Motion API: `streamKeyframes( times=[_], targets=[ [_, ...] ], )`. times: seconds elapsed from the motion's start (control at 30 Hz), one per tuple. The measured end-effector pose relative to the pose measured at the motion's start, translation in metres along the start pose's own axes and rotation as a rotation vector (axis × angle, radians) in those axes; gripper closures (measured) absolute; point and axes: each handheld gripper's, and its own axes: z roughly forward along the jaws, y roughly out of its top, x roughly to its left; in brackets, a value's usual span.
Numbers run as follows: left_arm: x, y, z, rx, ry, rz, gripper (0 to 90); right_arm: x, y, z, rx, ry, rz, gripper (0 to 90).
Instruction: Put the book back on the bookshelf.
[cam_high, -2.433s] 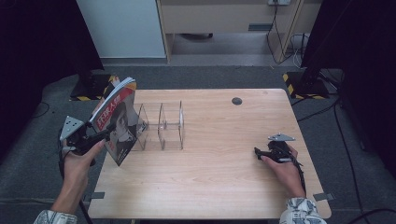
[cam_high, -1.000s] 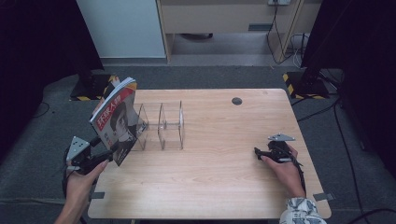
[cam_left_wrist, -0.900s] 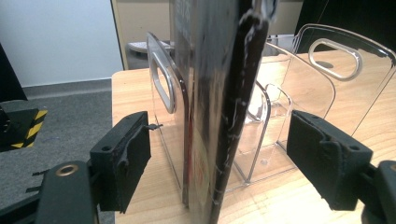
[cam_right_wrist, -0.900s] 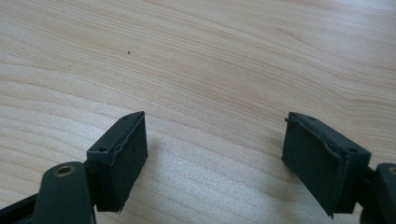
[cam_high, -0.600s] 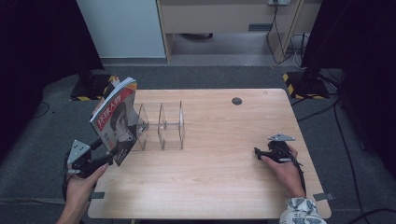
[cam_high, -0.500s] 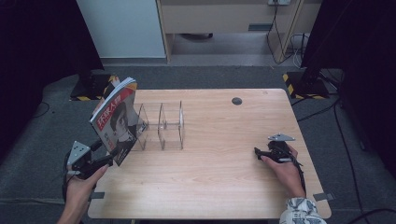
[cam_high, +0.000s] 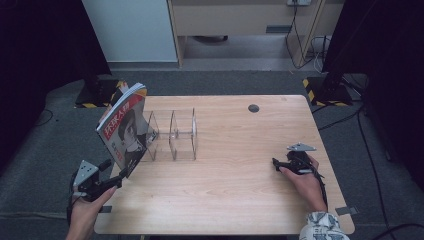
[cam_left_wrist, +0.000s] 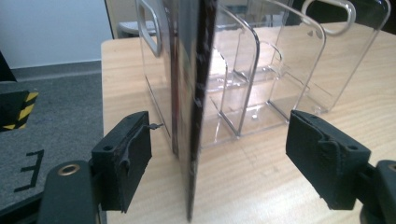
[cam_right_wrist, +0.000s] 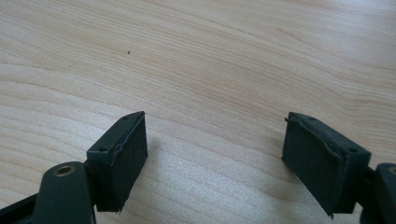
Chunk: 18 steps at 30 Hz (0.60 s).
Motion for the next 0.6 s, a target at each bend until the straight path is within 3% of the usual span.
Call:
streamKeyframes(
  times=[0.27, 0.6],
  targets=[
    [-0.001, -0.009, -0.008, 0.019, -0.016, -0.001, 22.0, 0.0, 0.0, 0.0, 0.0, 0.0, 0.0, 22.2],
    [-0.018, -0.007, -0.008, 0.043, -0.078, 0.036, 21.7, 0.0, 0.0, 0.0, 0.0, -0.001, 0.0, 22.2]
  ],
)
